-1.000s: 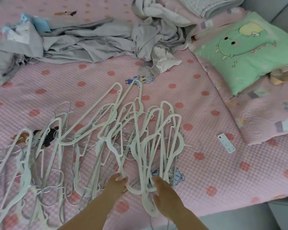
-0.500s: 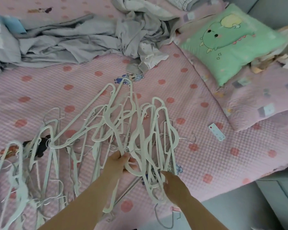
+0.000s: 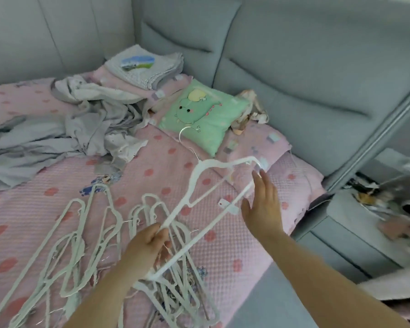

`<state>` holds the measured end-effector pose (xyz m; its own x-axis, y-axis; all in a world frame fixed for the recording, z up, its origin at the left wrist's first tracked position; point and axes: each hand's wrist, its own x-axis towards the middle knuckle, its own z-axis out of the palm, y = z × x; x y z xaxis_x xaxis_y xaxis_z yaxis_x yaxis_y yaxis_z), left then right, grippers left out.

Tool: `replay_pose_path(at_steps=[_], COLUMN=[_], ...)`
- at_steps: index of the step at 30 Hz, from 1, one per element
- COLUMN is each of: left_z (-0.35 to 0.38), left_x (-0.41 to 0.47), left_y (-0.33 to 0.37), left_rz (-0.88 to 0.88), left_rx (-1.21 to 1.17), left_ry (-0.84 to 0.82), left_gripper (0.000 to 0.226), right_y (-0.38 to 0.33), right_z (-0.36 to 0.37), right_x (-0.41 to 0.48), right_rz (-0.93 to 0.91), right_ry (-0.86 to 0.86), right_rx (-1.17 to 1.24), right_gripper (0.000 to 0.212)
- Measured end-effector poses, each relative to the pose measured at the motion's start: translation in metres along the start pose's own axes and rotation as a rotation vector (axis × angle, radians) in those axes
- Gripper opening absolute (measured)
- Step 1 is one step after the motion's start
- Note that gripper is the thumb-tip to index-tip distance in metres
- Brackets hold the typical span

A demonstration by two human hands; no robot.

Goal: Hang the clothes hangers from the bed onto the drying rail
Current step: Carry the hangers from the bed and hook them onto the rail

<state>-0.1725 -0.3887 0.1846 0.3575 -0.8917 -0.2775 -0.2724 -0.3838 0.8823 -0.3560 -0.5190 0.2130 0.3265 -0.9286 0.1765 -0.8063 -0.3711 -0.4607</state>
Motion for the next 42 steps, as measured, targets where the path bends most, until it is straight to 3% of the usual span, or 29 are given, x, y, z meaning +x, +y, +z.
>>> replay_pose_path(at_steps=[5, 8, 10, 14, 18, 22, 29, 32, 35, 38, 42], left_z=[0.044, 0.079, 0.108, 0.178, 0.269, 0.355, 0.476, 0.52, 0.566, 0.588, 0.65], left_x=[-0.008, -0.023, -0.038, -0.087, -0.178, -0.268, -0.398, -0.445, -0.491, -0.521, -0.553], left_y=[0.054, 0.09, 0.118, 0.18, 0.238, 0.286, 0.329, 0.343, 0.355, 0.365, 0.402], left_rz=[0.189, 0.294, 0.384, 0.567, 0.786, 0.949, 1.209, 1.343, 1.474, 1.585, 1.697], left_rx=[0.142, 0.15, 0.205, 0.317, 0.498, 0.532, 0.585, 0.67, 0.71, 0.737, 0.699], left_ry=[-0.182, -0.271, -0.314, -0.406, -0.615, -0.839, -0.978, -1.01, -1.073, -1.121, -1.146], left_gripper=[0.042, 0.046, 0.048, 0.045, 0.028, 0.025, 0.021, 0.022, 0.021, 0.027, 0.021], right_y=[0.055, 0.093, 0.116, 0.16, 0.203, 0.241, 0.279, 0.284, 0.297, 0.302, 0.343], right_z=[-0.095, -0.148, -0.189, -0.271, -0.348, -0.41, -0.492, -0.517, -0.546, -0.574, -0.634], right_x=[-0.007, -0.041, -0.077, -0.162, -0.26, -0.355, -0.521, -0.57, -0.604, -0.616, -0.639], right_rz=[0.078, 0.255, 0.353, 0.455, 0.554, 0.685, 0.772, 0.79, 0.866, 1.001, 1.211], right_ry=[-0.069, -0.184, -0.16, 0.016, 0.16, 0.301, 0.65, 0.891, 1.141, 1.084, 1.039], right_rx=[-0.331, -0.269, -0.2, -0.213, -0.236, -0.239, -0.019, 0.04, -0.056, -0.204, -0.436], right_gripper=[0.063, 0.038, 0.033, 0.035, 0.017, 0.015, 0.046, 0.051, 0.06, 0.06, 0.037])
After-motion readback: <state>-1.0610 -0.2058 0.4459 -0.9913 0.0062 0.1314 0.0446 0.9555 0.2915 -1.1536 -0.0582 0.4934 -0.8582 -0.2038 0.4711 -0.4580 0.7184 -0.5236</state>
